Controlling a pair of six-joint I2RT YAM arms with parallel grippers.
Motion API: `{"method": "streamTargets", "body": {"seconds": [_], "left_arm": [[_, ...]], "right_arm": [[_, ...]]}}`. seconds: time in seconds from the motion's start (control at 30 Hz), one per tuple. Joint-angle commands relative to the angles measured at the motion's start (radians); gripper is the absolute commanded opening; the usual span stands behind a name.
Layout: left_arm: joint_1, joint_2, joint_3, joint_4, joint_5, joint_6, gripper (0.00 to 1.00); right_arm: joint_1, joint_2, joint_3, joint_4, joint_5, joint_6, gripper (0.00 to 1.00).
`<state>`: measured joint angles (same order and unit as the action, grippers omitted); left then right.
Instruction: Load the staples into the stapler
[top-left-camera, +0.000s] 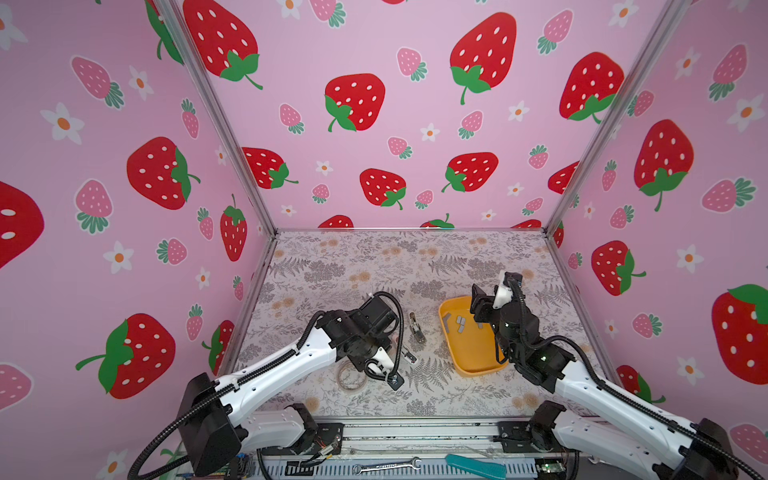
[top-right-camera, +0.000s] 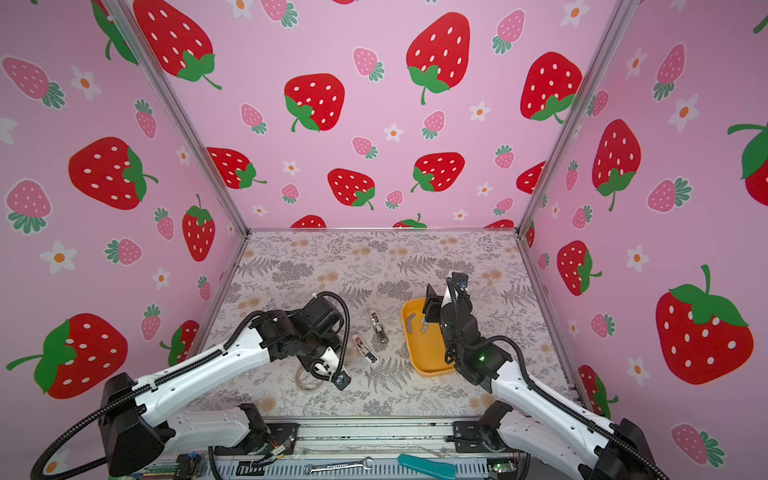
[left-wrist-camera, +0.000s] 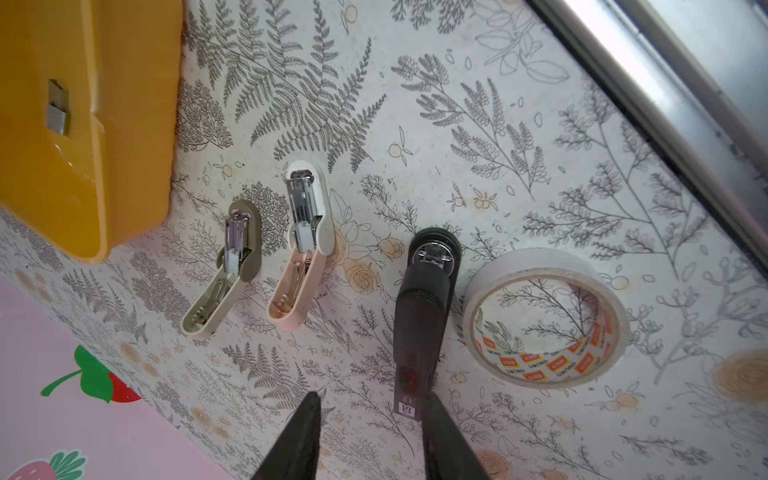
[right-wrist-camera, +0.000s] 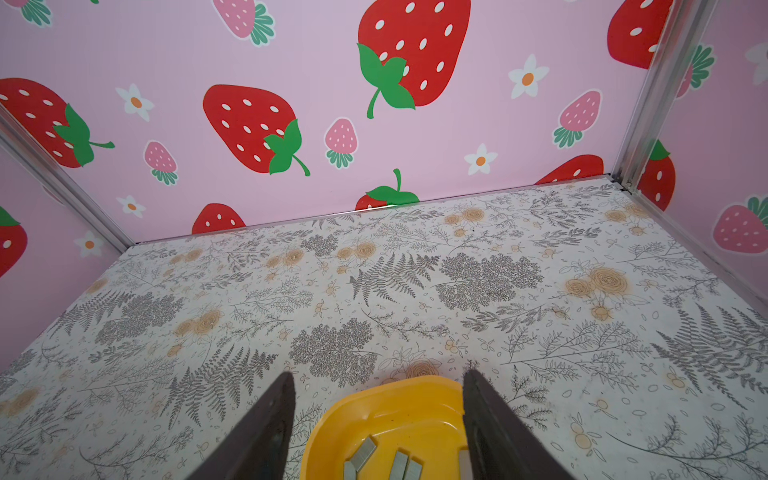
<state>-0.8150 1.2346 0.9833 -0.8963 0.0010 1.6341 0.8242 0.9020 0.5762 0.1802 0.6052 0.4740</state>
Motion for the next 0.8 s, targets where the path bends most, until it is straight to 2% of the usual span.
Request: {"method": "streamTargets", "body": {"seconds": [0.0, 0.2, 0.3, 0.5, 0.77], "left_arm": [[0.029, 0.008, -0.010, -0.001, 0.031, 0.010, 0.42], [0.015, 0.082, -0.018, -0.013, -0.011, -0.014, 0.45], [0.015, 0.119, 0.000, -0.027, -0.035, -0.023, 0.46], [0.016, 0.146, 0.012, -0.028, -0.003, -0.042, 0.52], [0.015, 0.184, 0.009, -0.026, -0.018, -0.030, 0.56]], "right_arm": [[-0.007, -0.011, -0.012, 0.024, 0.027, 0.009, 0.68], [-0.007, 0.002, -0.020, 0.029, 0.019, 0.005, 0.74], [-0.007, 0.069, 0.004, 0.018, 0.026, -0.008, 0.75], [-0.007, 0.117, 0.028, 0.001, 0.024, -0.004, 0.75], [-0.007, 0.140, 0.041, 0.001, 0.011, -0.005, 0.75]]}}
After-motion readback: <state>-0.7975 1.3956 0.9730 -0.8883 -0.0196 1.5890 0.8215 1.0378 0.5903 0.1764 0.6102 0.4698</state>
